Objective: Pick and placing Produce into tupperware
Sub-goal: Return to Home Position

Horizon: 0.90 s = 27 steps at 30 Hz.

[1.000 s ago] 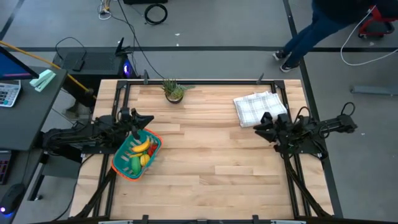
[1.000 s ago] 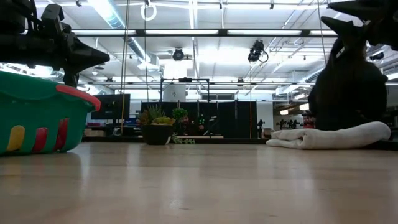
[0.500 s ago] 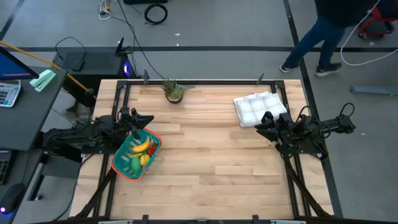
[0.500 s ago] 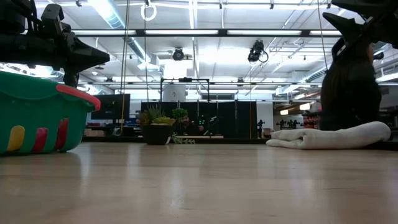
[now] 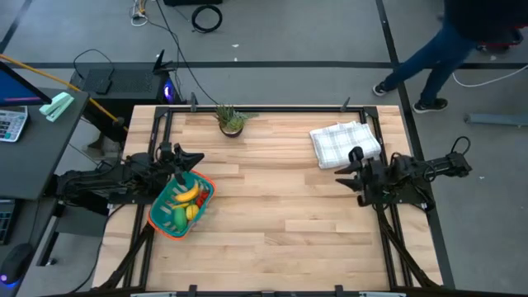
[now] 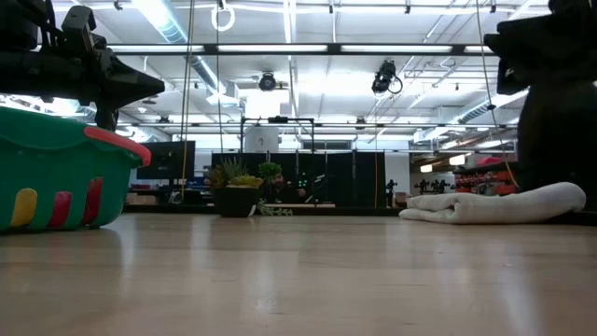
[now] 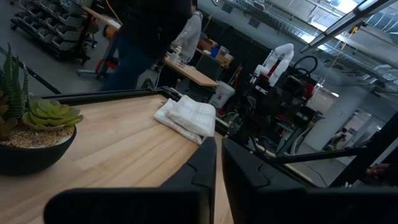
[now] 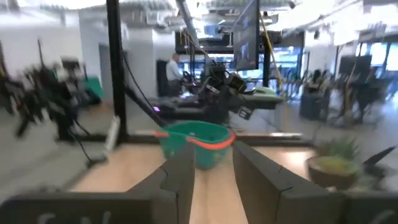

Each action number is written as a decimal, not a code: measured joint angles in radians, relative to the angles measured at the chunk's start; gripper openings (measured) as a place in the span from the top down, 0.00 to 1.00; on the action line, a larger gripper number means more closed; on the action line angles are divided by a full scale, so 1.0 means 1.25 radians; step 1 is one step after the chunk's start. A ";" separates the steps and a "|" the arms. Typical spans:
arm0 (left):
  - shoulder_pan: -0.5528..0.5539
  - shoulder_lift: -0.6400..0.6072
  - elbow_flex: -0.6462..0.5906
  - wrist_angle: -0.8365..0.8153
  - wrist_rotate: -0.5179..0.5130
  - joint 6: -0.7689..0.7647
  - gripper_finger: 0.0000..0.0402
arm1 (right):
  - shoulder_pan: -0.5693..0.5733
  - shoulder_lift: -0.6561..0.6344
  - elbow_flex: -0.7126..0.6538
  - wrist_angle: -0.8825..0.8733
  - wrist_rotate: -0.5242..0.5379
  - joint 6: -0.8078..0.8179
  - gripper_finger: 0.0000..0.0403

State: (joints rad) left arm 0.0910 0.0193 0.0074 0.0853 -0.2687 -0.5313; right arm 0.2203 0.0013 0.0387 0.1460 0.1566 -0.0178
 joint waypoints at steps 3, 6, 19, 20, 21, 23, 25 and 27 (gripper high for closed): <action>0.000 0.000 0.000 0.000 0.000 0.000 0.91 | 0.000 0.000 -0.008 -0.031 0.001 -0.075 0.71; 0.000 0.000 0.000 0.000 0.000 0.000 0.91 | 0.000 0.000 -0.023 -0.078 -0.002 -0.074 0.71; 0.000 0.000 0.000 -0.001 0.000 0.000 0.93 | 0.005 0.013 -0.023 -0.079 -0.013 0.101 0.71; 0.000 0.000 0.000 -0.001 0.000 0.000 0.93 | 0.005 0.017 -0.023 -0.079 -0.013 0.102 0.71; 0.000 0.000 0.000 -0.001 0.000 0.000 0.92 | 0.005 0.020 -0.023 -0.080 -0.013 0.102 0.71; 0.000 0.000 0.000 -0.001 0.000 0.000 0.91 | 0.005 0.024 -0.023 -0.080 -0.013 0.102 0.71; 0.000 0.000 0.000 -0.001 0.000 0.000 0.91 | 0.005 0.028 -0.023 -0.080 -0.013 0.102 0.71; 0.000 0.000 0.000 -0.001 0.000 0.000 0.91 | 0.005 0.028 -0.023 -0.080 -0.013 0.102 0.71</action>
State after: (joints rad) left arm 0.0912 0.0196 0.0074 0.0841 -0.2684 -0.5312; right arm 0.2272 0.0360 0.0101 0.0463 0.1399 0.1093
